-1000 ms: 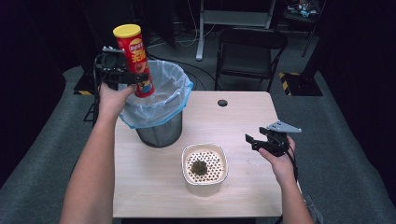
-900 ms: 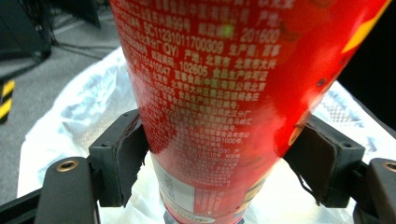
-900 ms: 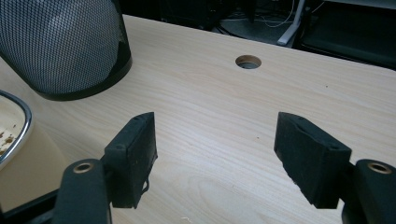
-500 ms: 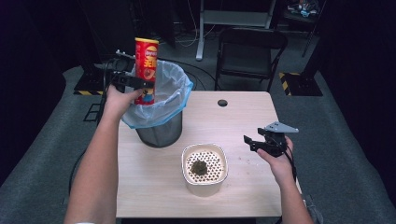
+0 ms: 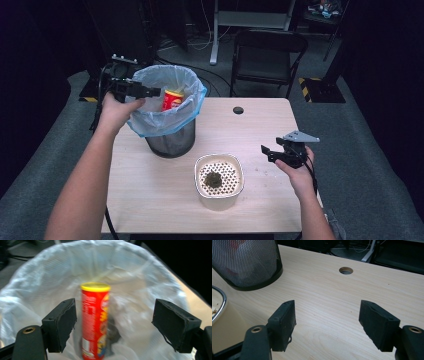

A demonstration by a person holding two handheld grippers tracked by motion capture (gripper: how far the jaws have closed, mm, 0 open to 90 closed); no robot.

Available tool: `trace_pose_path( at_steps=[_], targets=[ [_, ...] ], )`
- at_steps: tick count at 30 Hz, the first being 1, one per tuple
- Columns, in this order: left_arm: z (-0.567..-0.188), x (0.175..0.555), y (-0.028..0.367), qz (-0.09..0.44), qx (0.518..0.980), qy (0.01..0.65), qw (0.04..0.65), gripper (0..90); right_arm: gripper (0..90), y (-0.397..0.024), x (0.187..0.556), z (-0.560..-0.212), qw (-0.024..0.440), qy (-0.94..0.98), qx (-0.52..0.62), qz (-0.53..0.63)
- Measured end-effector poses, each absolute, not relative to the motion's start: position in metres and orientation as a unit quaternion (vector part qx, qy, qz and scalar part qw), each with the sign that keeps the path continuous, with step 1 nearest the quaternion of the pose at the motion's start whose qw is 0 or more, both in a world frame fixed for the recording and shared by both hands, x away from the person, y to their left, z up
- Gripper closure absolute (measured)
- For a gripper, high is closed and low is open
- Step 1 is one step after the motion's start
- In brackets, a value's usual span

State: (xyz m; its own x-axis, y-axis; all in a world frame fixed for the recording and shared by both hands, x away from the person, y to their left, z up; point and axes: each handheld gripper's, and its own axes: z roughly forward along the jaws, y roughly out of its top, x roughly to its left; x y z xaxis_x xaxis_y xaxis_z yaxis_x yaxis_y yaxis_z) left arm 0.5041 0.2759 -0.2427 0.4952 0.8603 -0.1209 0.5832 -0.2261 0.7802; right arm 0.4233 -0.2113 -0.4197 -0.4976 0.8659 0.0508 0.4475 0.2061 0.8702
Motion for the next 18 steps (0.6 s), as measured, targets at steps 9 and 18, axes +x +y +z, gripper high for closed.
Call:
trace_pose_path(
  at_steps=[9, 18],
  targets=[
    [-0.236, 0.462, 0.28, 0.162, 0.776, 0.427, 0.434, 25.0, 29.2, -0.211, 0.423, -0.42, 0.234, 0.74, 0.445, 0.446],
    [-0.246, 0.426, 0.282, 0.159, 0.802, 0.391, 0.422, 25.7, 29.3, -0.212, 0.423, -0.421, 0.231, 0.742, 0.445, 0.445]
  ],
)
